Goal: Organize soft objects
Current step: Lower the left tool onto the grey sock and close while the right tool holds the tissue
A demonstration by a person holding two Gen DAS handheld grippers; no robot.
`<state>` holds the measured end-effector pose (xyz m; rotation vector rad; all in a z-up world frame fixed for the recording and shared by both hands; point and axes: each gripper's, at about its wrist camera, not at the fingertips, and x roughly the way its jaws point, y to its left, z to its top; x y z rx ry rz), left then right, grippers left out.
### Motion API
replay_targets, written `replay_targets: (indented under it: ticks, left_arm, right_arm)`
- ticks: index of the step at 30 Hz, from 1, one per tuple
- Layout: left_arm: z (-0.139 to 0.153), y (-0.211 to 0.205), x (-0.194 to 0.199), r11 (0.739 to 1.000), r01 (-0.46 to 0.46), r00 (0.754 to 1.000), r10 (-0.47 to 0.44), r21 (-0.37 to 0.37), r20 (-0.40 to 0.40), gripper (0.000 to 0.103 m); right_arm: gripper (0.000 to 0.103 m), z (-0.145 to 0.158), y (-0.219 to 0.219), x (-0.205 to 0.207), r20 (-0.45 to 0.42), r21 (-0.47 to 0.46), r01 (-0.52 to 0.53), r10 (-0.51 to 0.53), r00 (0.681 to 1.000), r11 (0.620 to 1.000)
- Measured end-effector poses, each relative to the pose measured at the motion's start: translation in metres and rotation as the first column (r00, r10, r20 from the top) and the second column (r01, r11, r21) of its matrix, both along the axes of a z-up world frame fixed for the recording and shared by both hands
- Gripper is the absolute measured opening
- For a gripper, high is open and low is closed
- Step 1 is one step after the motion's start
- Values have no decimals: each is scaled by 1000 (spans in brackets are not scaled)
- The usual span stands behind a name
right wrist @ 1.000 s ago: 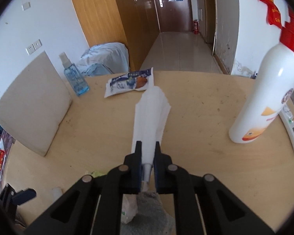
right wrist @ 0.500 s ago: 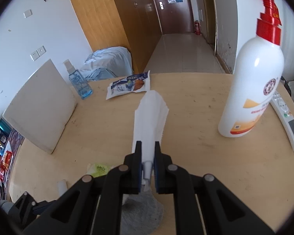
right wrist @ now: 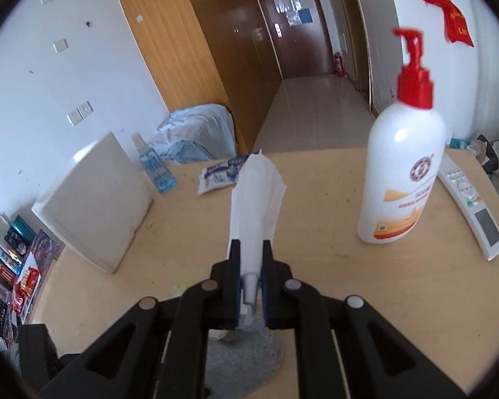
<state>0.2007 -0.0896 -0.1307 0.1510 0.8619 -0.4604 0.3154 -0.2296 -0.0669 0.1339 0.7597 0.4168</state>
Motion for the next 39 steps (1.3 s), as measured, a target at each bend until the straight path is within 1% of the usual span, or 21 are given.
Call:
replay_targets:
  ticks: [1, 3, 6, 9, 11, 19, 25, 29, 34, 39]
  left_arm:
    - [0, 0, 0, 1000, 2, 1000, -2, 1, 3, 21]
    - [0, -2, 0, 1000, 10, 1000, -10, 5, 2, 12]
    - [0, -6, -2, 1000, 26, 1000, -26, 7, 5, 7]
    - [2, -9, -6, 999, 49, 999, -49, 2, 22, 6]
    - [7, -11, -13, 998, 69, 996, -69, 6, 53, 6]
    - [25, -5, -28, 997, 80, 987, -79, -2, 137, 6]
    - [38, 2, -32, 996, 83, 979, -78, -14, 189, 6]
    - [54, 11, -37, 997, 65, 970, -54, -37, 237, 3]
    - [73, 27, -39, 997, 20, 956, 2, -74, 292, 3]
    - [88, 43, -40, 995, -18, 945, 50, -102, 323, 3]
  right_arm:
    - [12, 2, -2, -1, 5, 8, 4, -4, 1000, 1000]
    - [12, 2, -5, -2, 10, 17, 4, -4, 1000, 1000]
    - [12, 1, -8, -3, 10, 27, 8, -8, 1000, 1000]
    - [13, 4, -10, -9, 27, 31, 8, -9, 1000, 999]
    - [12, 8, -12, -14, 42, 39, 6, -8, 999, 999]
    - [13, 26, -21, -30, 110, 77, 6, -14, 994, 997]
    - [13, 31, -21, -36, 137, 83, -4, -7, 991, 997]
    - [13, 38, -24, -44, 169, 95, -15, -1, 986, 995]
    - [13, 43, -25, -50, 191, 106, -27, 6, 982, 994]
    - [13, 42, -14, -57, 198, 84, -62, 44, 979, 995]
